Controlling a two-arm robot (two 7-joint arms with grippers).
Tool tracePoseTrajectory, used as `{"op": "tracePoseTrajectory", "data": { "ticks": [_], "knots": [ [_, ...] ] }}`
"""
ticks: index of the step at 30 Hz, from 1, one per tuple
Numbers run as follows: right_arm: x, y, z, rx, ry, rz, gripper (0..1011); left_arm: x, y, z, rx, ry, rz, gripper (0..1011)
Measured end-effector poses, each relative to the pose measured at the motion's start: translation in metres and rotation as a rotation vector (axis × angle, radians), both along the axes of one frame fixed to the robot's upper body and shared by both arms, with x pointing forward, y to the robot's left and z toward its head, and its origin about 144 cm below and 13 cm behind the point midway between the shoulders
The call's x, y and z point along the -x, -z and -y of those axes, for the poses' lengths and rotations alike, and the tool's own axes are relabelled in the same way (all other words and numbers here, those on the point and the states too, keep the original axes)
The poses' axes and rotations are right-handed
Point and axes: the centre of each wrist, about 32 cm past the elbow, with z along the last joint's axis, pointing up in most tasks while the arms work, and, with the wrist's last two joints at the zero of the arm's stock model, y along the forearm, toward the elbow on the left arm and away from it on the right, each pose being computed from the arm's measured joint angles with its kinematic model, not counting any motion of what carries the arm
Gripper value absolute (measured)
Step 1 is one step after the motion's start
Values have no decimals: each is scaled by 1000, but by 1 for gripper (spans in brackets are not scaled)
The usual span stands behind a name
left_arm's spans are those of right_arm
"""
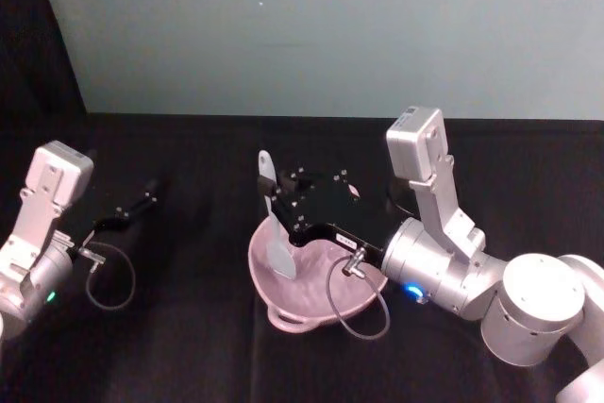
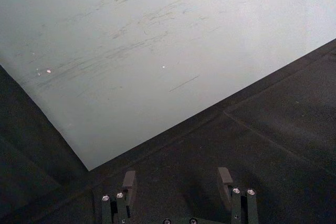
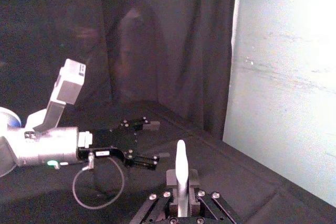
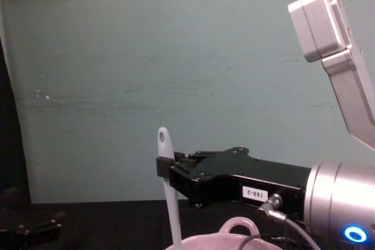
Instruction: Use the one hand to pick up the spoon and stir the clear water in the bowl.
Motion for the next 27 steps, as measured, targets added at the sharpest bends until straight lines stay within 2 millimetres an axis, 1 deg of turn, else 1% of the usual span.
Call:
{"op": "tracePoseTrajectory", "data": {
  "ticks": [11, 15, 17, 18, 20, 24, 25, 27],
  "knots": [
    [-2, -2, -2, -46, 1, 6, 122, 0, 0, 0, 0, 0, 0, 1005],
    [-1, -9, 2, -61, 9, 21, 122, 0, 0, 0, 0, 0, 0, 1005],
    [-1, -17, 7, -69, 23, 35, 122, 0, 0, 0, 0, 0, 0, 1005],
    [-1, -17, 7, -69, 23, 35, 122, 0, 0, 0, 0, 0, 0, 1005],
    [-3, -33, 17, -64, 33, 49, 122, 0, 0, 0, 0, 0, 0, 1005],
    [-6, -54, 28, -63, 44, 75, 122, 0, 0, 0, 0, 0, 0, 1005],
    [-7, -66, 33, -62, 49, 88, 122, 0, 0, 0, 0, 0, 0, 1005],
    [-8, -76, 37, -61, 52, 100, 122, 0, 0, 0, 0, 0, 0, 1005]
  ]
}}
